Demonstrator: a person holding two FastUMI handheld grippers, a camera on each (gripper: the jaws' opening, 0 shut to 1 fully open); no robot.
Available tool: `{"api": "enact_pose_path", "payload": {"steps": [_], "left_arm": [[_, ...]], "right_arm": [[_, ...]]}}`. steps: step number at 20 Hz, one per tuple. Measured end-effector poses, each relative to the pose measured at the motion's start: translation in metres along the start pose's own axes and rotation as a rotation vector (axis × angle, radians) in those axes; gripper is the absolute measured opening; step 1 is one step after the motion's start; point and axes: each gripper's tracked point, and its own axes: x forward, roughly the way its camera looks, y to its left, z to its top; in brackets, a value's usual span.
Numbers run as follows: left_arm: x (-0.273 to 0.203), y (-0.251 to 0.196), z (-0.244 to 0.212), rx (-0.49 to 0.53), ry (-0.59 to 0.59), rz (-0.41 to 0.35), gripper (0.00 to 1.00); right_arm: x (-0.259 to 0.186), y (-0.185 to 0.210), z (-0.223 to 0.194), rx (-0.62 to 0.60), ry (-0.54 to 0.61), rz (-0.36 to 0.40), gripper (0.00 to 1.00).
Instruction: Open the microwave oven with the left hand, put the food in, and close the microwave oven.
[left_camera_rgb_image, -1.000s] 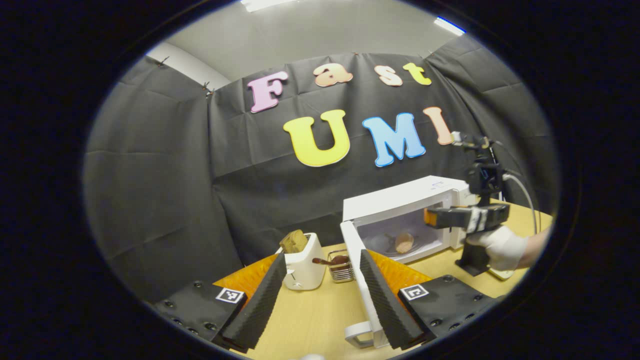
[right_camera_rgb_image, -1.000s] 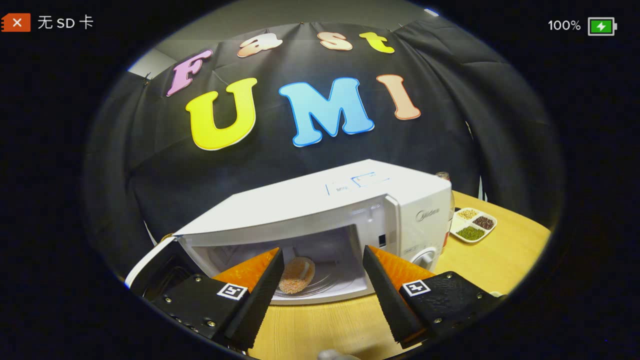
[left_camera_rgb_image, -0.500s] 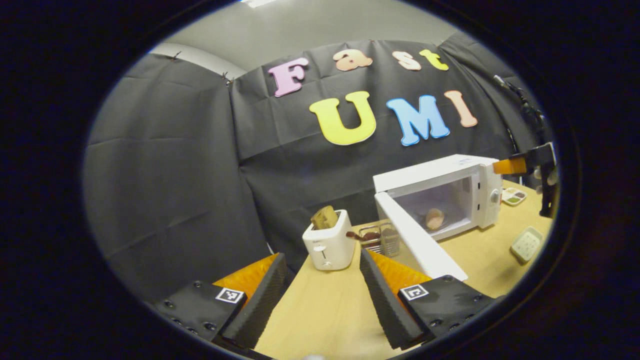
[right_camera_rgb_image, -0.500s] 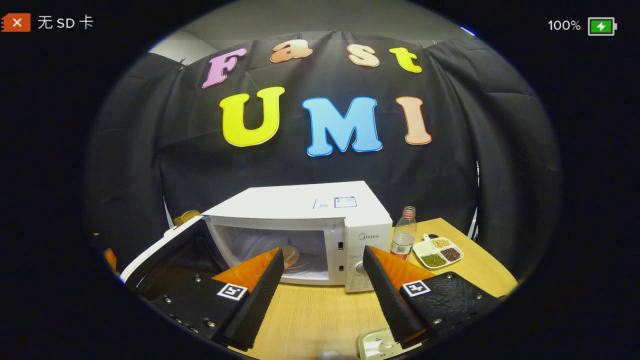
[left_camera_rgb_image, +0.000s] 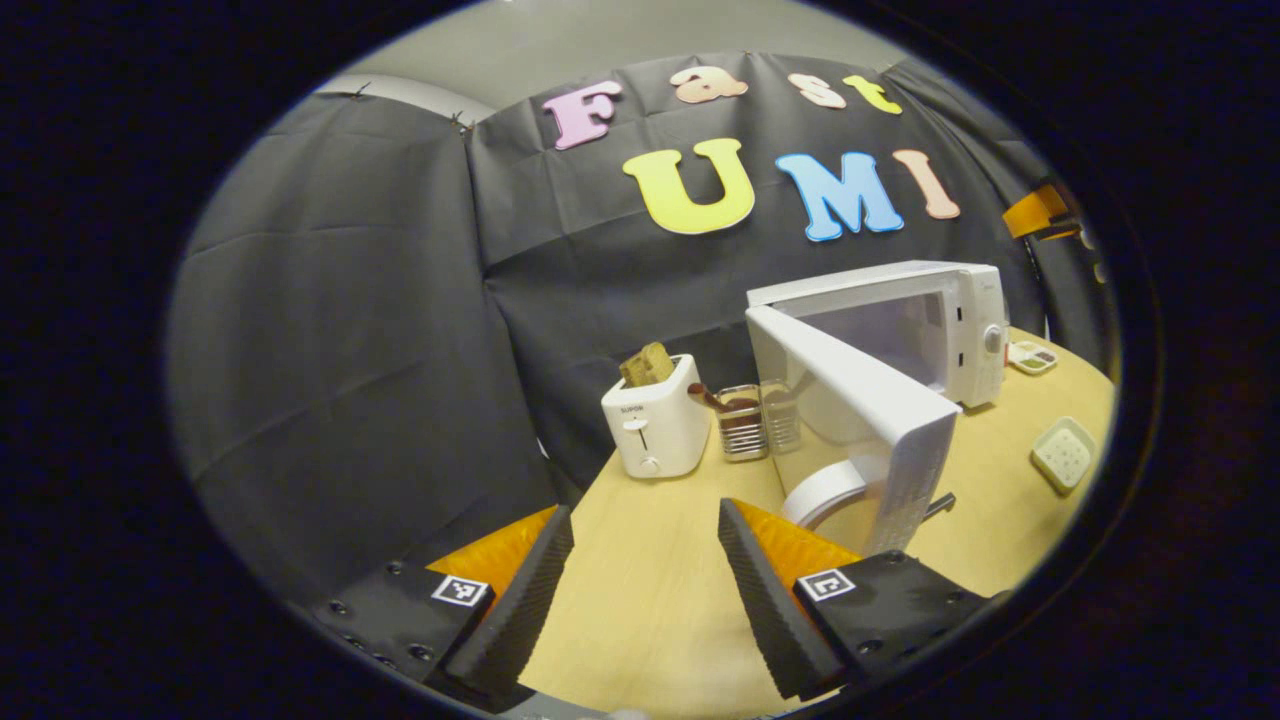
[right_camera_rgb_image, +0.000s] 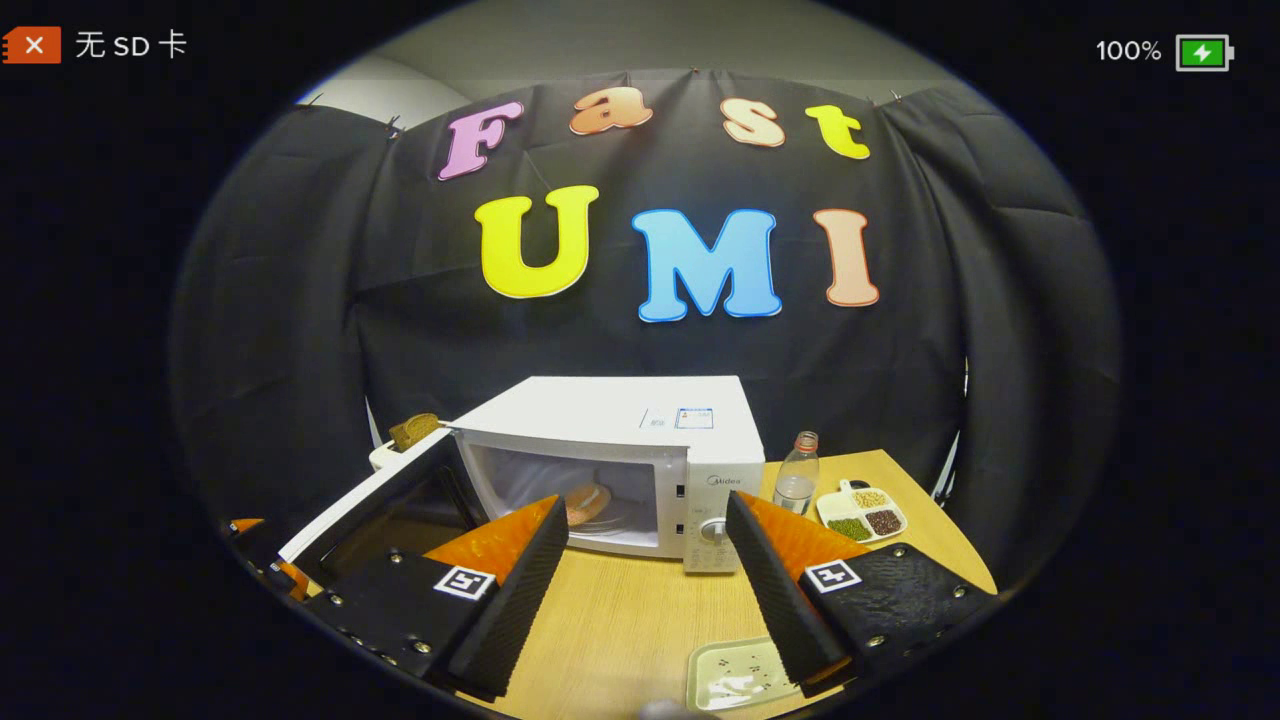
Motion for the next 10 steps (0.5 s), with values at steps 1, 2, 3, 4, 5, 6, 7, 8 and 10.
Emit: {"api": "enact_pose_path", "payload": {"steps": [1,2,3,4,5,6,7,8,10], "left_arm": [[0.000,-0.003,0.000,0.003,-0.001,-0.005,0.97],[-0.002,-0.005,0.001,0.010,-0.001,-0.010,0.97],[-0.004,-0.009,0.002,0.018,-0.006,-0.016,0.94],[-0.006,-0.013,0.005,0.027,-0.010,-0.024,0.96],[-0.008,-0.019,0.006,0.038,-0.013,-0.034,0.96],[-0.011,-0.026,0.008,0.045,-0.017,-0.044,0.95],[-0.012,-0.036,0.010,0.047,-0.021,-0.060,0.96],[-0.015,-0.047,0.013,0.048,-0.026,-0.079,0.96],[-0.016,-0.071,0.019,0.043,-0.035,-0.124,0.96]], "right_arm": [[-0.003,0.000,0.000,0.001,-0.002,0.004,0.97],[-0.005,0.000,0.000,0.003,-0.001,0.006,0.97],[-0.007,-0.001,-0.001,0.006,0.002,0.006,0.97],[-0.009,-0.003,-0.002,0.009,0.010,0.008,0.97],[-0.010,-0.005,-0.004,0.009,0.017,0.007,0.97],[-0.012,-0.010,-0.004,0.008,0.018,0.000,0.97],[-0.015,-0.014,-0.002,0.005,0.015,-0.004,0.97],[-0.019,-0.019,0.001,0.005,0.014,-0.011,0.97],[-0.024,-0.029,0.005,0.005,0.008,-0.026,0.97]]}}
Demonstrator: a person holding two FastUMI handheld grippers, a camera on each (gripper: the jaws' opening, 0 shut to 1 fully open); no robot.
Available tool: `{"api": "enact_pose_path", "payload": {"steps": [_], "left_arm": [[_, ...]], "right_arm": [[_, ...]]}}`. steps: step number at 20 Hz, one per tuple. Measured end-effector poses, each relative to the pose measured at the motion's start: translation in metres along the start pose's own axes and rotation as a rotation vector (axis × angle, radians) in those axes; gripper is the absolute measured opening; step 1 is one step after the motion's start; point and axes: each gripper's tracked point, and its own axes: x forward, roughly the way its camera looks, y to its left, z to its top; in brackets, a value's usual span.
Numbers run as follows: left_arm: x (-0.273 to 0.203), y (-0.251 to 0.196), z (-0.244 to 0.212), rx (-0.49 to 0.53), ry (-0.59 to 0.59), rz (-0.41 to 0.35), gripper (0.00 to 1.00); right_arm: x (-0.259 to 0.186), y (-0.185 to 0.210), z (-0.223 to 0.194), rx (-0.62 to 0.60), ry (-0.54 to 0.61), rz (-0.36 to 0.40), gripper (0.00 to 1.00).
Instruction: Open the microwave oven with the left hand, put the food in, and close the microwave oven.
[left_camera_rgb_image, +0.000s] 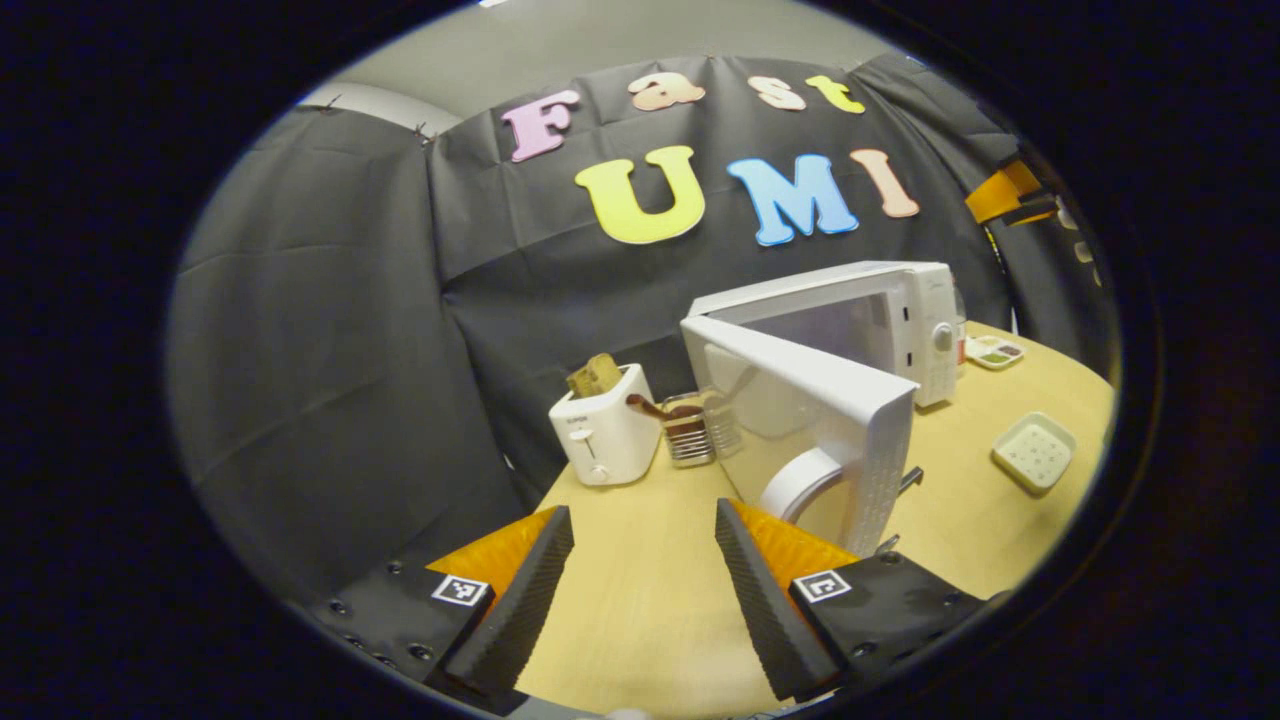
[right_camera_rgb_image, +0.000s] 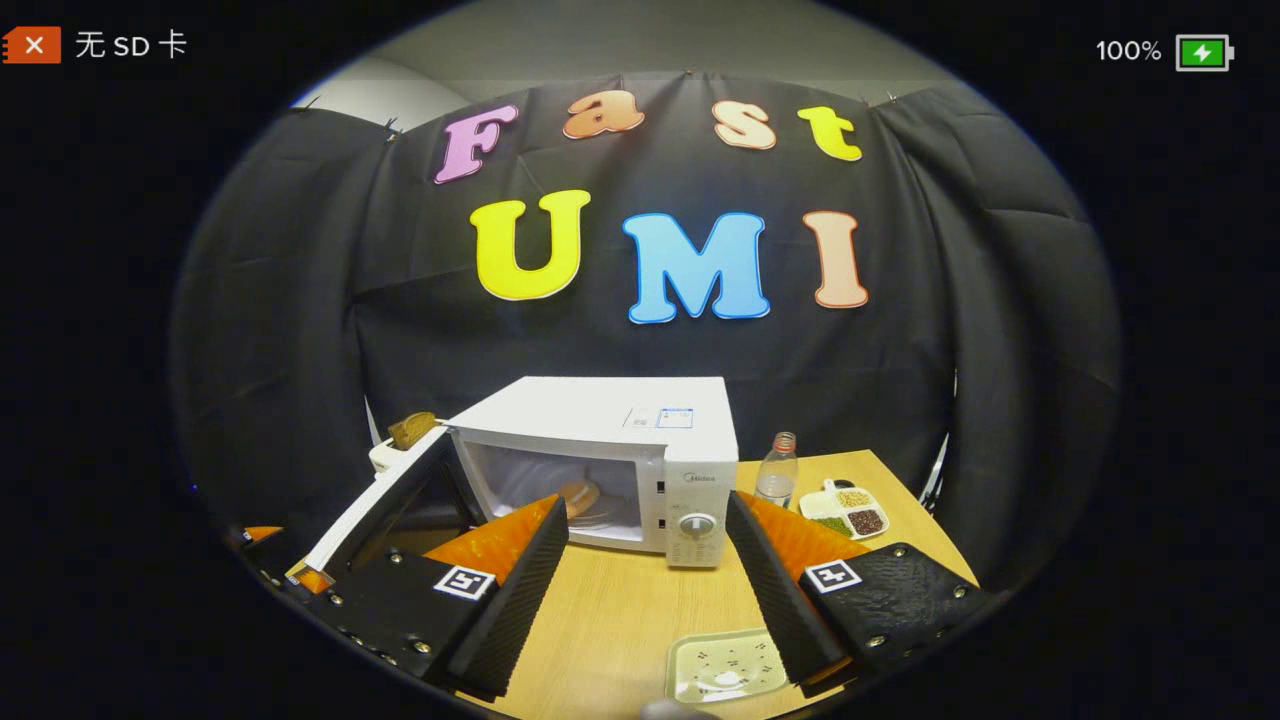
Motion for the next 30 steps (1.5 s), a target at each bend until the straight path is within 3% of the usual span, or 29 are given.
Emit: {"api": "enact_pose_path", "payload": {"steps": [7,12,23,30], "left_arm": [[0.002,-0.099,0.024,-0.038,-0.027,-0.165,0.95],[0.015,-0.165,0.041,-0.009,-0.050,-0.276,0.95],[0.078,-0.242,0.075,-0.020,-0.072,-0.366,0.95],[0.118,-0.286,0.101,-0.027,-0.097,-0.387,0.96]], "right_arm": [[-0.016,-0.044,0.014,-0.018,-0.021,-0.058,0.97],[-0.028,-0.077,0.018,-0.027,-0.025,-0.109,0.97],[-0.048,-0.152,0.016,-0.020,-0.006,-0.251,0.97],[-0.046,-0.177,0.008,-0.006,0.021,-0.295,0.97]]}}
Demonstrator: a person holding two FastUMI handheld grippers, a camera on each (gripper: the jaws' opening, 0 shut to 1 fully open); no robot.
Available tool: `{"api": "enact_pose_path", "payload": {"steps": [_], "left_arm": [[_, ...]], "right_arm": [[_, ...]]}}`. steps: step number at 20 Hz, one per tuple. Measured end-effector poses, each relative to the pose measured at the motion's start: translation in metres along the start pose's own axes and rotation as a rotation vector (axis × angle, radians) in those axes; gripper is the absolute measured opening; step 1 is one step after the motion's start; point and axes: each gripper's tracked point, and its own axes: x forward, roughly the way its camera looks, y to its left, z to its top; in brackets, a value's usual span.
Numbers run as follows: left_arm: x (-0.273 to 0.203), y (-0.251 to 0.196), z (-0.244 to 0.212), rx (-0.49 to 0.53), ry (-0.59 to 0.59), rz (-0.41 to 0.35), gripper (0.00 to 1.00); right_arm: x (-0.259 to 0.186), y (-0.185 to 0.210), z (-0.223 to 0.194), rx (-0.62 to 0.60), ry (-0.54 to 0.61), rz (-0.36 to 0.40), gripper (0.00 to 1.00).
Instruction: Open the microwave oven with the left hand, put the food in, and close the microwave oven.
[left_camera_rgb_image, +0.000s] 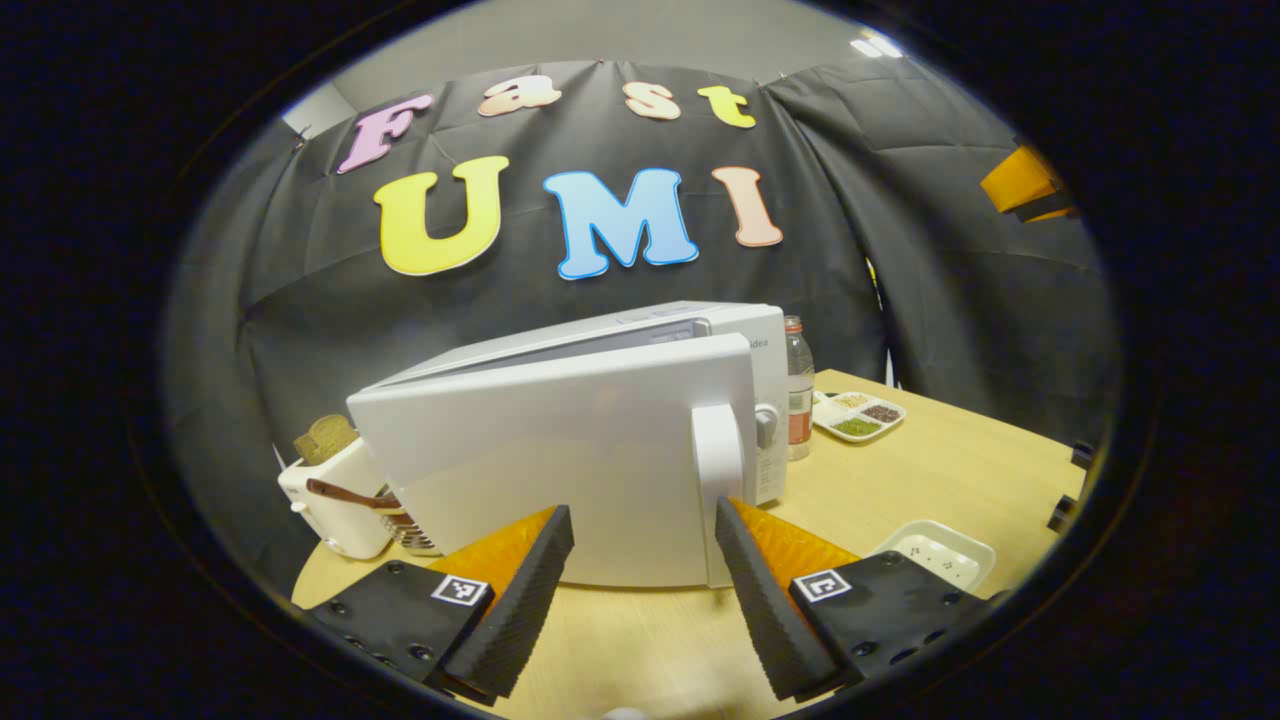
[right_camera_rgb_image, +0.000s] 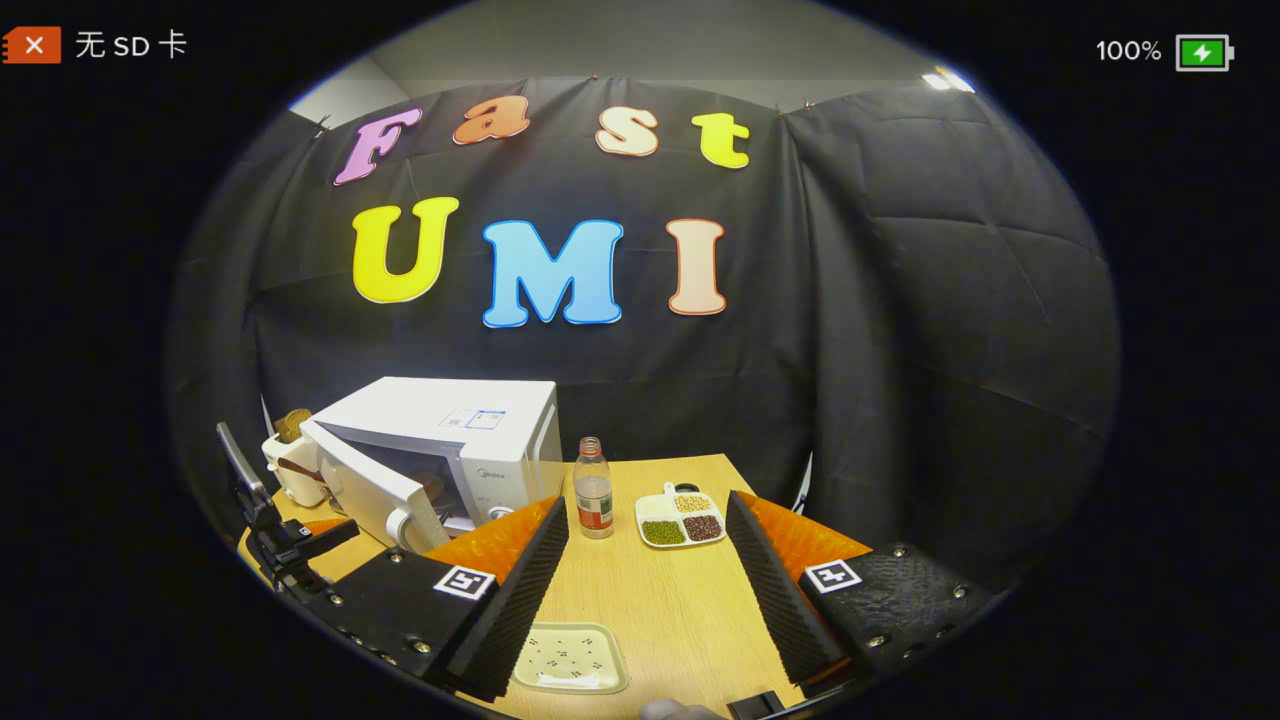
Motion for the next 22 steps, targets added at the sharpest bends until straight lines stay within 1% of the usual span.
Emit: {"api": "enact_pose_path", "payload": {"steps": [2,5,8,10,12,13,15,17,18,19,21,22], "left_arm": [[0.013,-0.002,0.004,-0.018,-0.003,0.006,0.96],[0.033,-0.002,0.010,-0.027,-0.003,0.039,0.95],[0.054,-0.005,0.013,-0.046,0.003,0.056,0.95],[0.061,-0.001,0.016,-0.055,0.002,0.084,0.95],[0.068,0.000,0.018,-0.078,0.004,0.093,0.94],[0.070,-0.003,0.018,-0.075,0.004,0.097,1.00],[0.071,-0.010,0.017,-0.070,0.006,0.082,1.00],[0.071,-0.009,0.017,-0.066,0.003,0.094,0.98],[0.070,-0.005,0.017,-0.070,0.001,0.107,0.98],[0.070,-0.004,0.016,-0.074,0.002,0.110,1.00],[0.070,-0.006,0.017,-0.078,-0.002,0.114,0.95],[0.072,-0.005,0.018,-0.076,-0.004,0.120,0.95]], "right_arm": [[0.003,-0.003,-0.002,0.005,0.010,-0.002,0.97],[0.008,-0.009,-0.004,0.008,0.023,-0.006,0.97],[0.014,-0.013,-0.007,0.001,0.040,-0.001,0.97],[0.016,-0.016,-0.009,-0.006,0.049,0.002,0.97],[0.019,-0.018,-0.009,-0.004,0.051,0.007,0.97],[0.020,-0.019,-0.009,-0.002,0.050,0.008,0.97],[0.019,-0.022,-0.009,0.002,0.052,0.011,0.97],[0.021,-0.027,-0.009,-0.004,0.049,0.008,0.97],[0.021,-0.029,-0.009,-0.007,0.050,0.007,0.97],[0.022,-0.030,-0.010,-0.004,0.051,0.008,0.97],[0.022,-0.034,-0.012,0.002,0.057,0.004,0.97],[0.023,-0.036,-0.013,0.006,0.062,0.000,0.97]]}}
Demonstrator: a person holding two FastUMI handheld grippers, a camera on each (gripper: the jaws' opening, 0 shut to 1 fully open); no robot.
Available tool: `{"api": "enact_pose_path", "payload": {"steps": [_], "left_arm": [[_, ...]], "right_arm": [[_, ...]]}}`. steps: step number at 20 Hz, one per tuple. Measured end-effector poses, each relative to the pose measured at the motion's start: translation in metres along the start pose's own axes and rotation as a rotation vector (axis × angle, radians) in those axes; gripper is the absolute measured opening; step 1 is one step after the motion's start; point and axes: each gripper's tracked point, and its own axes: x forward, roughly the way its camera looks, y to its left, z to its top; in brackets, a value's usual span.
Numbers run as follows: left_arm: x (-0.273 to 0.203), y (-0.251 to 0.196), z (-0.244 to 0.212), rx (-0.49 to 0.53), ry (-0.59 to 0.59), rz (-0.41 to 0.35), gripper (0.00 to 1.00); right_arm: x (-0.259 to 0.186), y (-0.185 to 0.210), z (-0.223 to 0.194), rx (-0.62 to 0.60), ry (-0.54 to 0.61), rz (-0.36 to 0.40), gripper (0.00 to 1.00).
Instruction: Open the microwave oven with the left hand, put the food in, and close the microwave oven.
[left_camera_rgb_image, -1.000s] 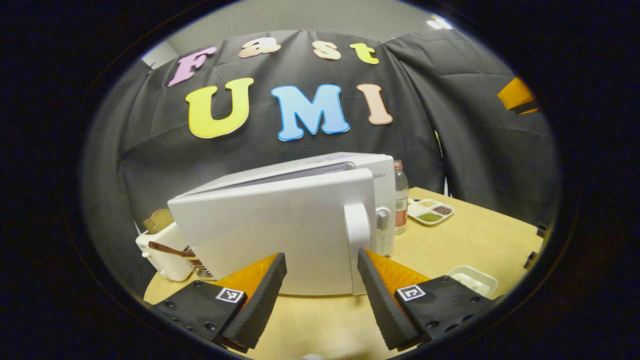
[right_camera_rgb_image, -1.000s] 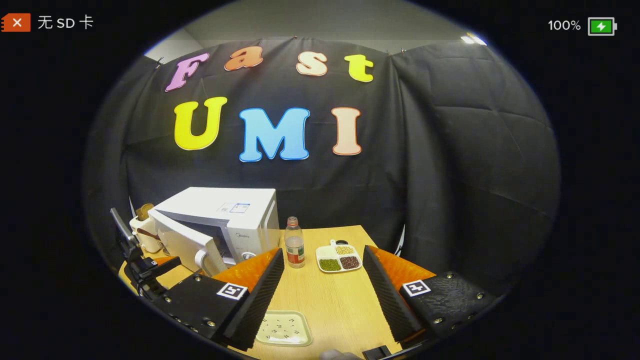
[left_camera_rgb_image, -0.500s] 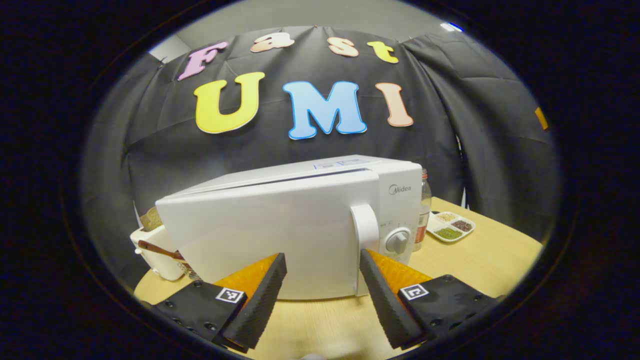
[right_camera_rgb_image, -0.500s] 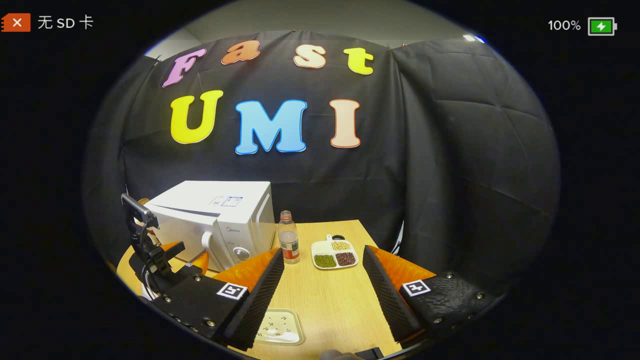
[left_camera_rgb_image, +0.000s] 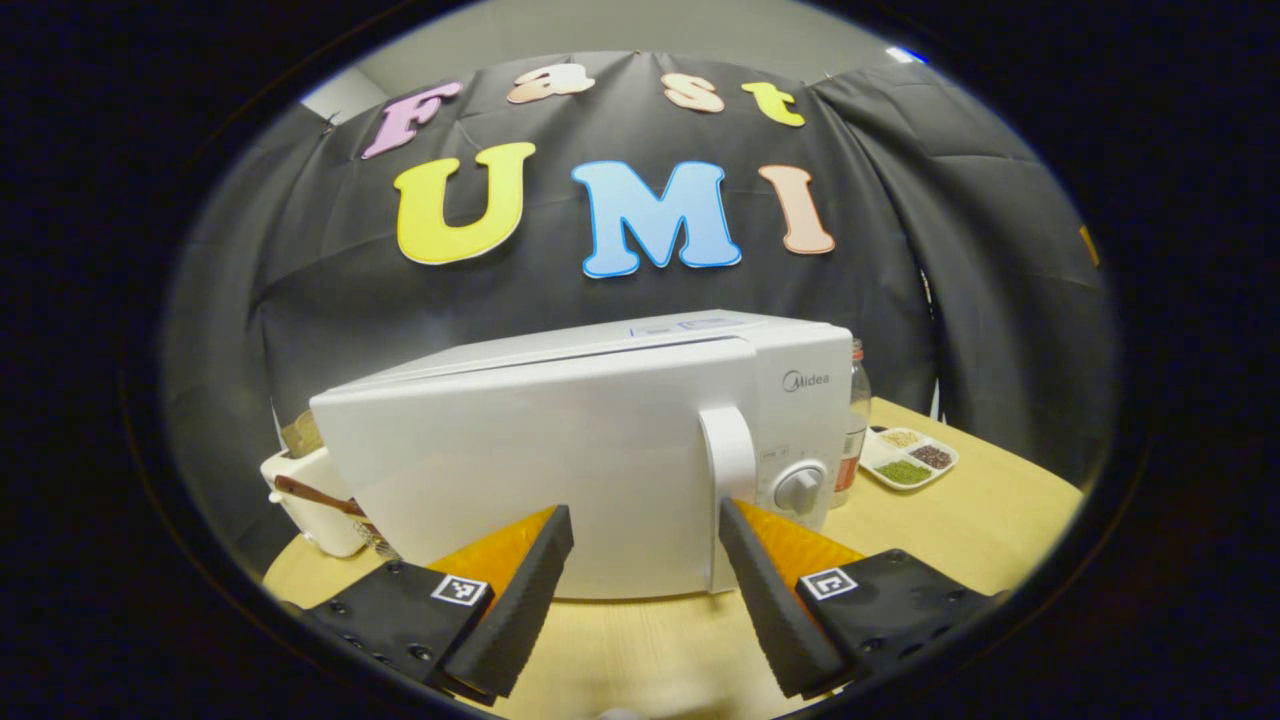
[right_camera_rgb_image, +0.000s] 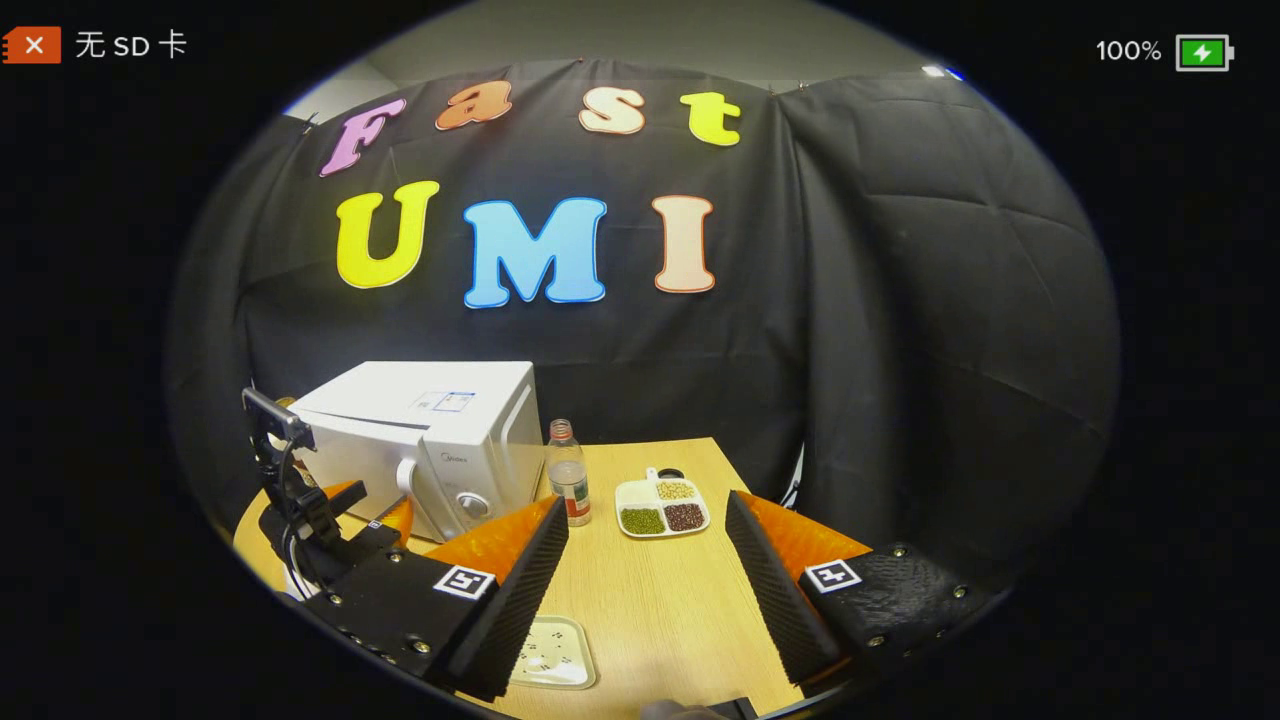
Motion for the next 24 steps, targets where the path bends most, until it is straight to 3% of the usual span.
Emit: {"api": "enact_pose_path", "payload": {"steps": [3,4,6,7,10,15,17,19,23,24], "left_arm": [[0.005,0.002,0.006,0.027,-0.007,0.018,0.97],[0.041,-0.009,-0.010,0.023,-0.001,-0.016,0.99],[0.006,0.000,0.002,0.055,0.005,0.017,0.94],[0.005,-0.005,-0.002,0.066,0.021,0.004,1.00],[-0.021,-0.012,0.005,0.048,0.023,-0.022,1.00],[-0.093,0.004,0.064,0.008,-0.063,-0.033,0.97],[-0.121,0.024,0.091,0.023,-0.089,-0.015,1.00],[-0.151,0.056,0.123,0.038,-0.131,0.033,0.94],[-0.201,0.109,0.168,0.024,-0.181,0.095,1.00],[-0.213,0.119,0.178,0.028,-0.192,0.112,0.97]], "right_arm": [[-0.001,0.004,-0.003,0.000,0.007,0.011,0.97],[-0.002,0.007,-0.002,-0.004,0.005,0.017,0.97],[-0.006,0.012,-0.002,-0.007,0.001,0.033,0.97],[-0.007,0.014,-0.002,-0.010,-0.001,0.038,0.97],[-0.012,0.019,0.005,0.007,-0.017,0.046,0.97],[-0.021,0.032,0.030,-0.001,-0.078,0.064,0.97],[-0.027,0.037,0.042,0.000,-0.109,0.070,0.97],[-0.034,0.041,0.055,0.017,-0.148,0.075,0.97],[-0.045,0.045,0.064,0.040,-0.182,0.070,0.94],[-0.048,0.046,0.067,0.060,-0.182,0.074,0.99]]}}
